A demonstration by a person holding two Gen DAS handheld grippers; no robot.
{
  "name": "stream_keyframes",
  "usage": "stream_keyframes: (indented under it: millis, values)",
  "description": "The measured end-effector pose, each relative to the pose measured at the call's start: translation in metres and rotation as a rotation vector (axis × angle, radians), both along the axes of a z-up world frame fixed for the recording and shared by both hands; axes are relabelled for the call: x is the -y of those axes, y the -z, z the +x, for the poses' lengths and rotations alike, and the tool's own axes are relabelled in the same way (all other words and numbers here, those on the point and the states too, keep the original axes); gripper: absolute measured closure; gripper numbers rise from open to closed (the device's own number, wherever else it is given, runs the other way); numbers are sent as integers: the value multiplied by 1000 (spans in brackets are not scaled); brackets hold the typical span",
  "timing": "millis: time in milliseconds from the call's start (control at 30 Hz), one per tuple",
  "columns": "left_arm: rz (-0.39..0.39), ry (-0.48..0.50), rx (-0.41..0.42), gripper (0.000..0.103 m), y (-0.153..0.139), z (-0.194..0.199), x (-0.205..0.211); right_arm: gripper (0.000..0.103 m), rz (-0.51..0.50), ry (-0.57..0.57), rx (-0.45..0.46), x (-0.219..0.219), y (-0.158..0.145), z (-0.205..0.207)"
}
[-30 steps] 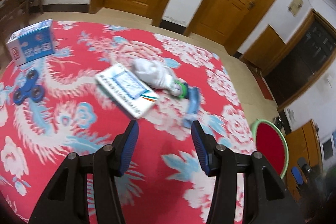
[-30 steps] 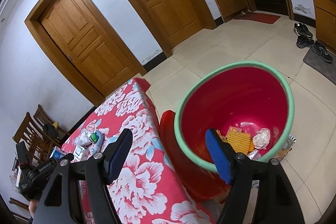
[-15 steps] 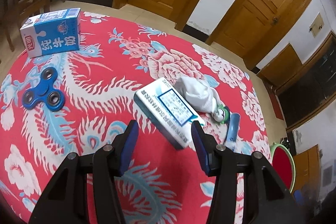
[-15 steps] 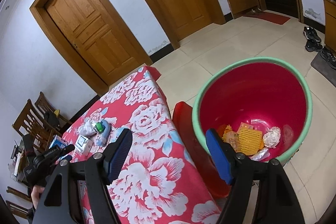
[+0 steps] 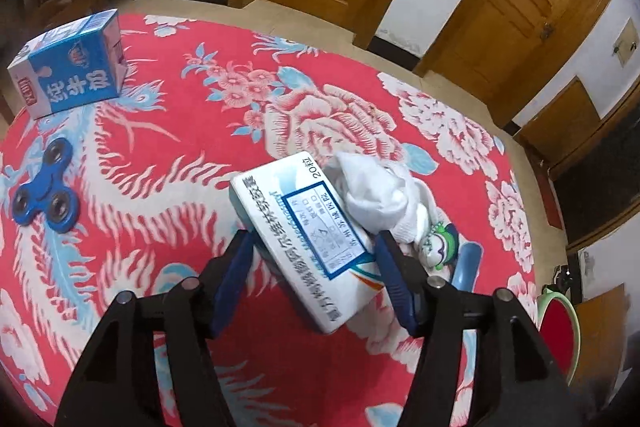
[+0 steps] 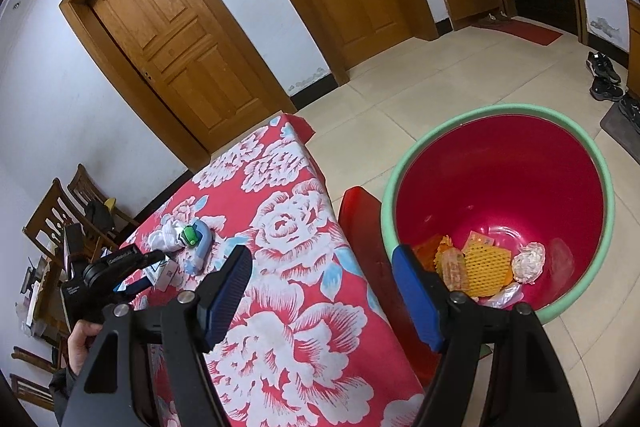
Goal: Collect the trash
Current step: 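Grasp the white printed medicine box with the left gripper, then grasp the blue plastic piece with the right gripper while the left holds the box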
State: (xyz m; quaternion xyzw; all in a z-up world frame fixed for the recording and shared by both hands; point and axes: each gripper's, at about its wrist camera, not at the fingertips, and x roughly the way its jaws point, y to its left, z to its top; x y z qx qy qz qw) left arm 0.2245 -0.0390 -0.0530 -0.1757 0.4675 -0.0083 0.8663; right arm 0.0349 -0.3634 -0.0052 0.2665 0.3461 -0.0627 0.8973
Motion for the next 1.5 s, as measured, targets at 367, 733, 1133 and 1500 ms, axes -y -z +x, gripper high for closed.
stream_keyframes:
  millis: [367, 733, 1133, 1500]
  values:
    - [62, 41, 15, 39, 0, 1, 5, 28, -3, -29, -4, -6, 0, 9]
    - [7, 145, 25, 42, -7, -16, -21, 28, -26, -81, -12, -34, -3, 22]
    - [91, 147, 128, 42, -19, -32, -50, 28, -98, -208, -63, -105, 2, 72]
    - [53, 119, 158, 42, -15, -31, -69, 31, -188, -268, -122, -155, 24, 124]
